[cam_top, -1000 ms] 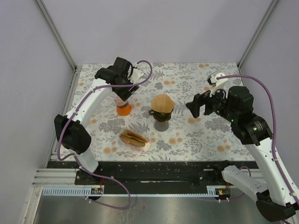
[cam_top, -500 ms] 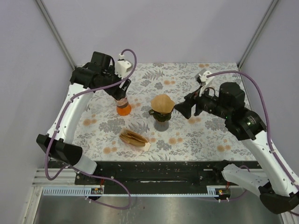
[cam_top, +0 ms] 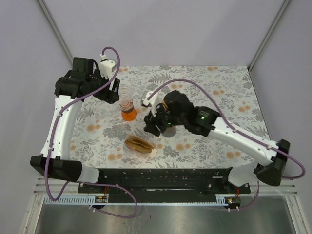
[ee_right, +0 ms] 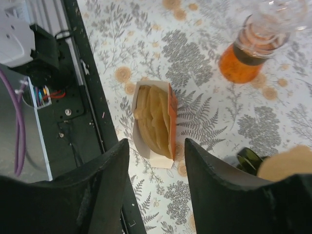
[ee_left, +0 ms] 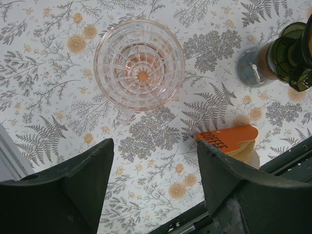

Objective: Place the coffee filter in the dripper

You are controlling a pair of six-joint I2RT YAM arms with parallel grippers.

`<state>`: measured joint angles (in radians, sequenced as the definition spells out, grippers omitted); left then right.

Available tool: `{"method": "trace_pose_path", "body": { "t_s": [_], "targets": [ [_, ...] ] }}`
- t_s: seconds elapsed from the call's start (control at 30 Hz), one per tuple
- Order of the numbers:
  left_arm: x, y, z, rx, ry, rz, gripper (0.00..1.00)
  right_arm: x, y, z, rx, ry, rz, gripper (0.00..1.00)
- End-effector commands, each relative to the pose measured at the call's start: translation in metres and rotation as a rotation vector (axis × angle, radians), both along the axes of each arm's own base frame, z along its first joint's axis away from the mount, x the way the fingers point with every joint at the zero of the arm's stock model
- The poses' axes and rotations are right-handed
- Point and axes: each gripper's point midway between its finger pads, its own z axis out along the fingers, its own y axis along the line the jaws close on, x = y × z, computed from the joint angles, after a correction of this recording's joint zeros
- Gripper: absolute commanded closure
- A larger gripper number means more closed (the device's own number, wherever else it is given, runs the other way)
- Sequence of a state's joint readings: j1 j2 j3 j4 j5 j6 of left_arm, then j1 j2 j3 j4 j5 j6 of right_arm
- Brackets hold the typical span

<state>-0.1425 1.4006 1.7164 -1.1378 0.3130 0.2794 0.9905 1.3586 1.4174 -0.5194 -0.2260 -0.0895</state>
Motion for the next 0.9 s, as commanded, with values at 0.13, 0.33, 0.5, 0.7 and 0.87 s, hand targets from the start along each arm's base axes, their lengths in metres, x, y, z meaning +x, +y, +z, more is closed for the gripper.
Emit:
{"method": "trace_pose_path", "body": {
  "t_s": [0.13, 0.33, 0.5, 0.7, 0.87],
  "targets": [
    [0.003, 0.000, 0.012, -0.043, -0.059, 0.014, 0.27, 0.003, 0.038, -0.064, -0.196, -0.046, 0.088, 0.52],
    [0.005, -0.002, 0.006, -0.047, -0.038, 0.010, 0.27, 0.011, 0.043, -0.107, -0.325, -0.045, 0.033, 0.59],
    [0.007, -0.003, 0.002, -0.052, -0.025, 0.010, 0.27, 0.011, 0.051, -0.130, -0.358, -0.011, 0.030, 0.60],
    [0.007, -0.002, 0.000, -0.050, -0.018, 0.009, 0.27, 0.013, 0.058, -0.152, -0.400, 0.000, 0.027, 0.62],
    [0.008, -0.003, 0.000, -0.052, -0.019, 0.006, 0.27, 0.018, 0.058, -0.163, -0.425, -0.003, 0.008, 0.62]
  ]
}}
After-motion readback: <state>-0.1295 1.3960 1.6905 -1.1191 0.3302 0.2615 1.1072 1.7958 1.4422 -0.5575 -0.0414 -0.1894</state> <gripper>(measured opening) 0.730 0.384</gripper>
